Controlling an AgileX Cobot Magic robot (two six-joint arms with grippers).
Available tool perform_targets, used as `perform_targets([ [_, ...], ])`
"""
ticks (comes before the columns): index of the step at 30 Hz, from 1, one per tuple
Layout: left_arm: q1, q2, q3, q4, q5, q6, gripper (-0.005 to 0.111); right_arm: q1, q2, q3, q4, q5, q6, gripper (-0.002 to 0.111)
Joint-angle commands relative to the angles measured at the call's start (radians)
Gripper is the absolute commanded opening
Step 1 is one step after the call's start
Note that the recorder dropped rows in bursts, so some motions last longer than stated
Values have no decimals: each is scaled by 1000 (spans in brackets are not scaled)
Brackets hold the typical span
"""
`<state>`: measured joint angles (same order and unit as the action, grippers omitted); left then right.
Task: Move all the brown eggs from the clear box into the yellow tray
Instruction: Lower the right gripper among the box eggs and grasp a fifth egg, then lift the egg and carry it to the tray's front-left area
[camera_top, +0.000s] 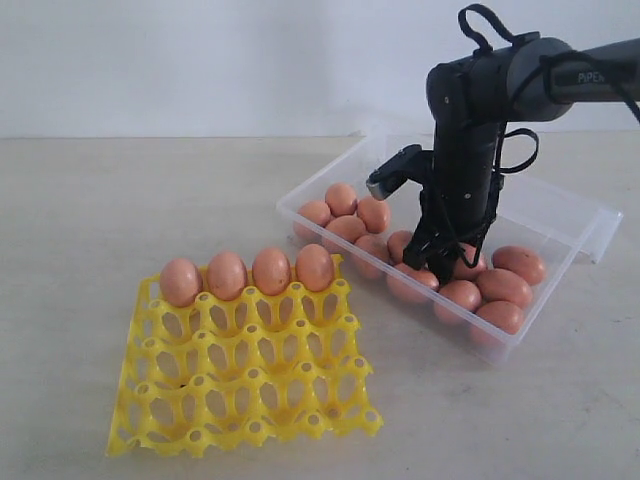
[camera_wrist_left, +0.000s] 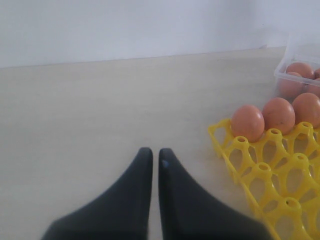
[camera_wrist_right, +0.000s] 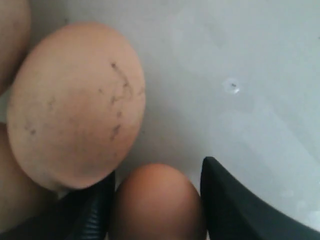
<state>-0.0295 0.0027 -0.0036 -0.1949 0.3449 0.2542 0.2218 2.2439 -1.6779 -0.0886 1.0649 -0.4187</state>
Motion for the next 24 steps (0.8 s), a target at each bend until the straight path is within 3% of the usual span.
perform_targets([
  [1,-4,-3,4,1,-4,1,4,-4,0,3,-5,7,-6,39],
  [3,-4,-3,4,1,-4,1,4,-4,0,3,-5,7,-6,25],
  [5,-4,-3,4,1,-4,1,4,-4,0,3,-5,7,-4,4],
  [6,-4,-3,4,1,-4,1,4,-4,0,3,-5,7,6,0],
  [15,-4,-3,4,1,-4,1,4,-4,-25,10,38,-31,219,0],
  [20,-4,-3,4,1,-4,1,4,-4,-163,160,58,-254,374,0],
  [24,-4,-3,4,1,-4,1,4,-4,-332,380,57,-528,456,0],
])
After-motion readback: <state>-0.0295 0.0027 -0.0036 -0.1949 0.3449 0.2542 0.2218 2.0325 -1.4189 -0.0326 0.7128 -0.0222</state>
